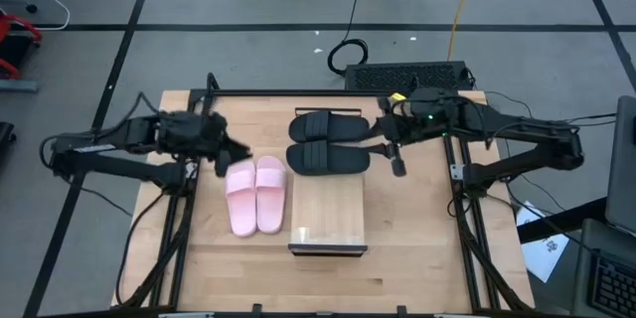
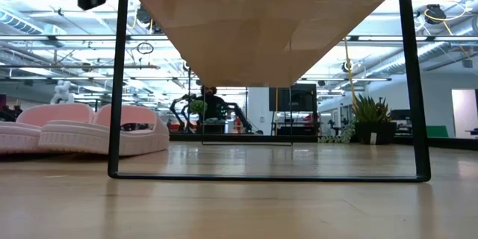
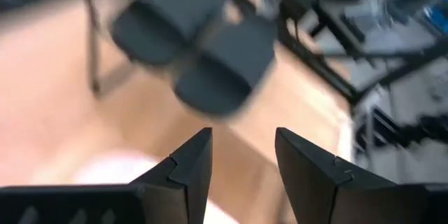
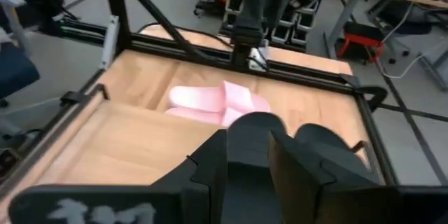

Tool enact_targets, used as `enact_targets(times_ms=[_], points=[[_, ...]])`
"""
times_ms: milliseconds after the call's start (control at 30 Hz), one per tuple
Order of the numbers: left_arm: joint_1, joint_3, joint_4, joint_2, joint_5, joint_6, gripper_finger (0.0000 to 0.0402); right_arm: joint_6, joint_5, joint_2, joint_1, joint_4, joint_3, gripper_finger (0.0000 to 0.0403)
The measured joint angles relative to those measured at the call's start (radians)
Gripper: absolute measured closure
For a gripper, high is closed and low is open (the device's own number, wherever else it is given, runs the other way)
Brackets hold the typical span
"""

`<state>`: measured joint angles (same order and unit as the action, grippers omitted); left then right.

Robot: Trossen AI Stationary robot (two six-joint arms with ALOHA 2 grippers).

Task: Pick and place slides into the shelf
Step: Put the left pink slide on the shelf

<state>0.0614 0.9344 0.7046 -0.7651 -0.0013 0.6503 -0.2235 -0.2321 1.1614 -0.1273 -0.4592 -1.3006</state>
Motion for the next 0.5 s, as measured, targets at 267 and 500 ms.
enact_targets(times_ms=[267,500], points=[[-0.279,0.0,0.159,-0.133,0.018,0.377,0.0245,0.002,0.0,-0.011,0.042,-0.103,0.0,0.0307],[-0.48,0.0,0.459,-0.247,-0.158,0.728,0.0245,0.003,0.0,-0.011,0.059,-0.129,0.017,0.0307]])
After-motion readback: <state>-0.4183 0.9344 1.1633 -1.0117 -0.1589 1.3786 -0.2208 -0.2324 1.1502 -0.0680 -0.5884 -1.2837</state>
